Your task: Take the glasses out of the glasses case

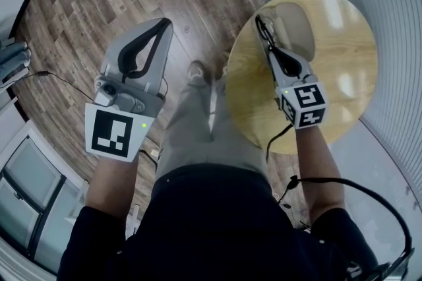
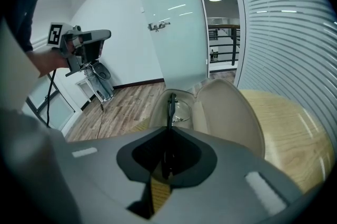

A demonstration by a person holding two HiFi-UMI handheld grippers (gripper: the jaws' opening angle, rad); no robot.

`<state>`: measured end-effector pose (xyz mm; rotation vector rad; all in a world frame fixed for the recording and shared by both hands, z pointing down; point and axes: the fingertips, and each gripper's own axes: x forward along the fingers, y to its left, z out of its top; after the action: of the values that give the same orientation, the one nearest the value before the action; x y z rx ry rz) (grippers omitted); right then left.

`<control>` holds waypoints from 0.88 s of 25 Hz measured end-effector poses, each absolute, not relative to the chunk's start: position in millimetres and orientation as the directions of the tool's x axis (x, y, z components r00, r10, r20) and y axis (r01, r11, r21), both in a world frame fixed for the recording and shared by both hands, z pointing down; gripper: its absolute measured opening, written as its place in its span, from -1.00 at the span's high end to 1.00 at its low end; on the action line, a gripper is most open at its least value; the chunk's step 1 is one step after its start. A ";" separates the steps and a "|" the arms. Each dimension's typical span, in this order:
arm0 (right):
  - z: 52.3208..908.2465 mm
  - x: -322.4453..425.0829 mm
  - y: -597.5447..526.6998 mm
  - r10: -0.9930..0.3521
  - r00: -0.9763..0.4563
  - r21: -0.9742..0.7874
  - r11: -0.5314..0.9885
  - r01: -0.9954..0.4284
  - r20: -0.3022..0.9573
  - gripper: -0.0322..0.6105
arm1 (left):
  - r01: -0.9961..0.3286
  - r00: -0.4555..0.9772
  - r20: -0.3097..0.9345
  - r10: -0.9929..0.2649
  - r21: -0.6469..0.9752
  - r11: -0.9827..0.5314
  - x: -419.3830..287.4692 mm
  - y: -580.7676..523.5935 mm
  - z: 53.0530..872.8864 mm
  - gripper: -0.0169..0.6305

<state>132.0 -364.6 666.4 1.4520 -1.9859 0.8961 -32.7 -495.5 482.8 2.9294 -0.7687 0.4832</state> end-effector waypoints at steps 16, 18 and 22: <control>592.6 132.3 -359.9 -0.681 -0.255 -0.166 0.195 -0.967 0.687 0.80 | -0.463 0.855 0.223 -0.468 -0.078 -0.883 -32.0 -483.4 398.3 0.94; 572.3 128.6 -353.8 -0.699 -0.239 -0.151 0.186 -0.971 0.674 0.80 | -0.455 0.863 0.199 -0.464 -0.090 -0.886 -36.8 -476.6 377.1 0.94; 541.0 129.4 -345.7 -0.725 -0.218 -0.135 0.172 -0.976 0.654 0.80 | -0.441 0.877 0.159 -0.454 -0.111 -0.891 -33.8 -469.2 344.0 0.94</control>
<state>129.4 -345.7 541.0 1.6020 -2.0110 0.7559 -33.8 -469.2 344.0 3.1120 -0.7430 0.2915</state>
